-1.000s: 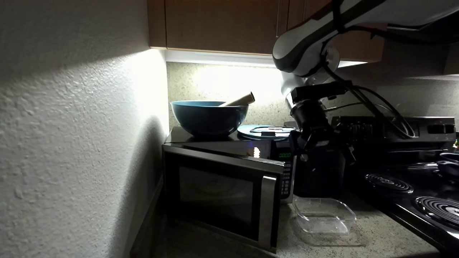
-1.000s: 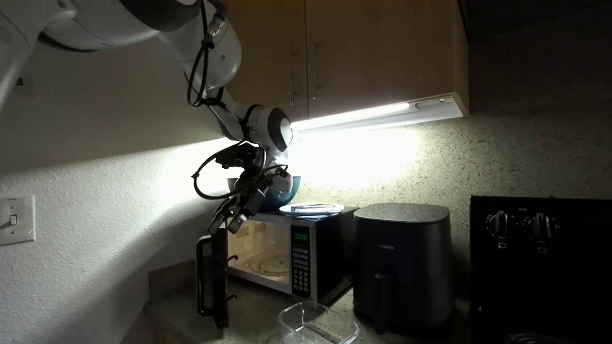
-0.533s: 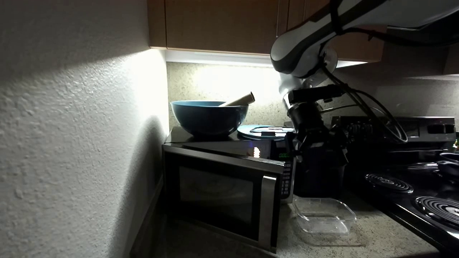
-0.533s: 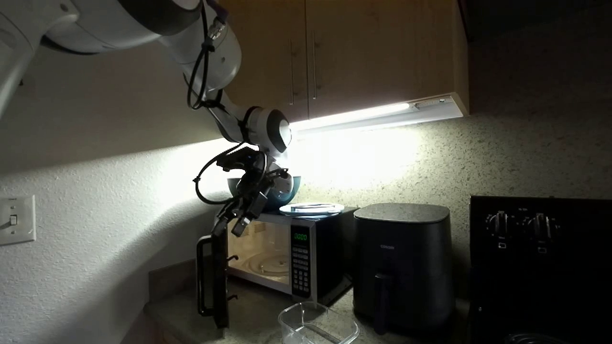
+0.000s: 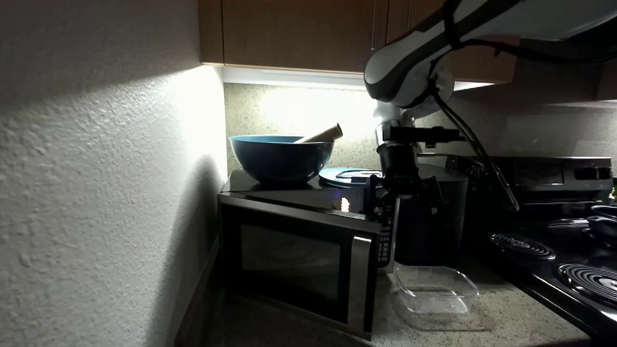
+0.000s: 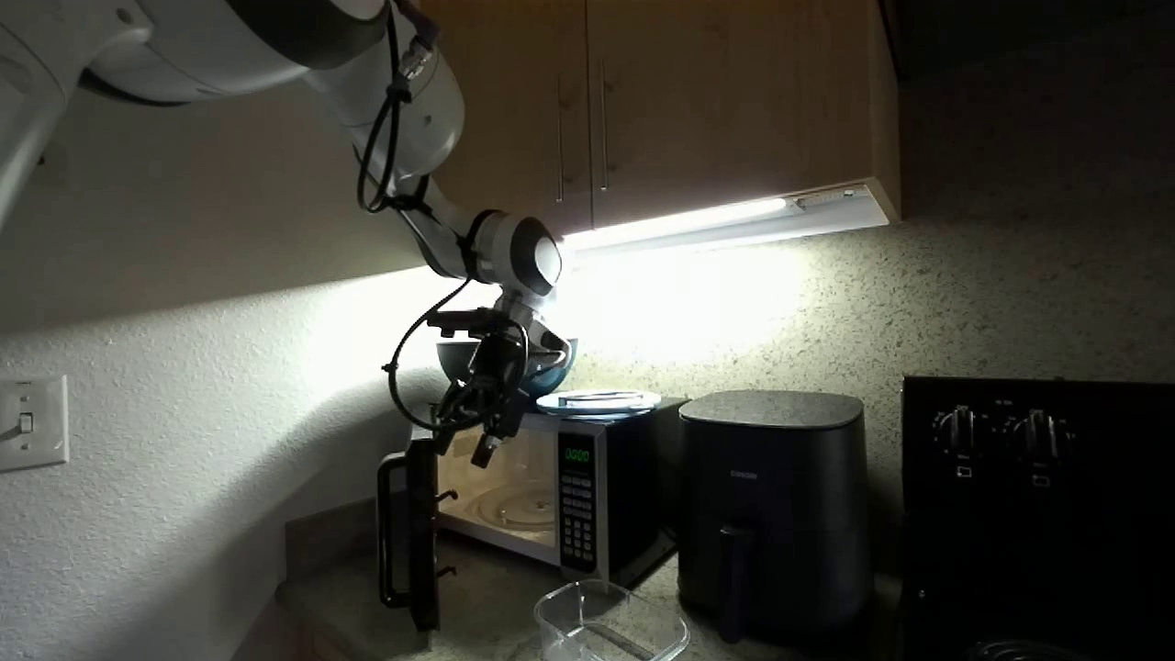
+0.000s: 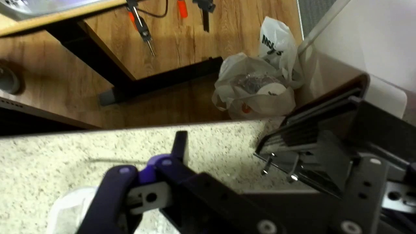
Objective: Put the clear lunch box inside the microwave
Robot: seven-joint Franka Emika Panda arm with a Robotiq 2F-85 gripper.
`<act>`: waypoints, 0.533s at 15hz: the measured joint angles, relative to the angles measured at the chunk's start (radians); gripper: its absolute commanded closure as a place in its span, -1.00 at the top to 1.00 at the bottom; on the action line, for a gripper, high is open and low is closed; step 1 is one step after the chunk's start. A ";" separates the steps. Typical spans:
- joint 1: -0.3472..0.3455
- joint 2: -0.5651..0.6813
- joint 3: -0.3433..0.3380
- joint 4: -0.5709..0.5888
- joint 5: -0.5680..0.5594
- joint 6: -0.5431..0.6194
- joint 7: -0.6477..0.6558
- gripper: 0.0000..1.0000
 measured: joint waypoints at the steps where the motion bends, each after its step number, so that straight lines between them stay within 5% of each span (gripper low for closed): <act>1: 0.000 -0.002 0.000 -0.012 0.011 0.059 -0.022 1.00; 5: -0.001 -0.020 0.005 -0.079 0.069 0.287 -0.087 1.00; 8: -0.001 -0.029 0.006 -0.092 0.072 0.305 -0.089 1.00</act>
